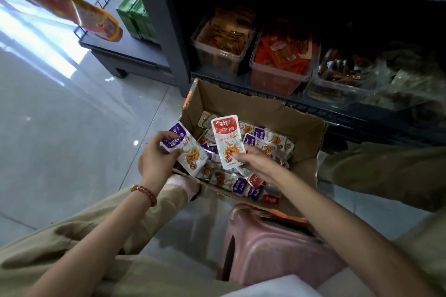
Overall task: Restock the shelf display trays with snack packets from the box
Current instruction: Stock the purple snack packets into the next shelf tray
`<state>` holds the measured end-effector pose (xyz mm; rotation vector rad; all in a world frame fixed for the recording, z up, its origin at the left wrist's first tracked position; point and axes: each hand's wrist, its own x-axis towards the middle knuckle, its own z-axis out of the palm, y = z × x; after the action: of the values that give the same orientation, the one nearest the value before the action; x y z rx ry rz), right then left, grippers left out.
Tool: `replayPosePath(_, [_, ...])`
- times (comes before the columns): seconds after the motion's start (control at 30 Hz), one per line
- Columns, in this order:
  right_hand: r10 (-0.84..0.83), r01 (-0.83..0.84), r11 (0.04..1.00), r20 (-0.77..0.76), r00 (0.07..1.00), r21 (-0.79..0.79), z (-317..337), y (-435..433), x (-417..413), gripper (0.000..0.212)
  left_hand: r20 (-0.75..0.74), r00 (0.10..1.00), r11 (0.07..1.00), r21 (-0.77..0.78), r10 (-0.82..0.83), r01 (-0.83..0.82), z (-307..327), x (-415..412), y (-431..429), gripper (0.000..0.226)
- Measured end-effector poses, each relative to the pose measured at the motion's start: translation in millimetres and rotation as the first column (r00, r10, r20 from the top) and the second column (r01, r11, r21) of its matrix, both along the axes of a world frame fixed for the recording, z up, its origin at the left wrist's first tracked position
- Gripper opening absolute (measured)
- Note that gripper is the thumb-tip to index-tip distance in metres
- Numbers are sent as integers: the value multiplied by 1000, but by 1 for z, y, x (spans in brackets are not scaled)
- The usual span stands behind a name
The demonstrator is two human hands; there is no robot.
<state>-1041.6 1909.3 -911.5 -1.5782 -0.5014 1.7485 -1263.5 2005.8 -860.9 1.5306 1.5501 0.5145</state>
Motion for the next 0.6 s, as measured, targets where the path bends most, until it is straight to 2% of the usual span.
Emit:
replayPosePath(0.13, [-26,27,993,-9,1000,116,32,2,20,20,183,983,997,-83,14,1,15,19,-1,37])
replayPosePath(0.23, [-51,48,987,16,999,154,43,6,31,35,223,974,998,-39,-43,53,28,34,-1,28])
replayPosePath(0.3, [-62,41,990,165,984,132,40,8,39,36,214,975,998,3,-57,58,36,39,0,26])
replayPosePath(0.33, [-22,-8,996,334,942,88,35,9,43,37,212,976,998,20,-57,54,39,40,0,26])
replayPosePath(0.37, [73,-80,997,538,840,-11,27,9,48,38,207,977,998,36,-60,53,41,41,0,26])
replayPosePath(0.4, [219,-147,976,720,658,-163,16,5,54,41,194,979,997,54,-68,59,43,42,0,27])
replayPosePath(0.43, [366,-185,931,819,441,-316,5,-1,57,47,181,981,996,68,-76,64,42,41,-1,27])
replayPosePath(0.47, [450,-211,890,856,254,-404,-8,-8,57,53,176,981,995,72,-80,68,42,40,-2,28])
replayPosePath(0.5, [450,-263,876,881,146,-404,-20,-15,52,56,174,981,995,67,-83,72,40,38,-3,28])
replayPosePath(0.53, [423,-355,864,897,127,-357,-30,-20,44,56,173,981,995,53,-88,80,38,36,-4,28])
replayPosePath(0.6, [478,-573,772,846,237,-275,-45,-24,24,58,166,981,995,18,-101,100,33,33,-7,28])
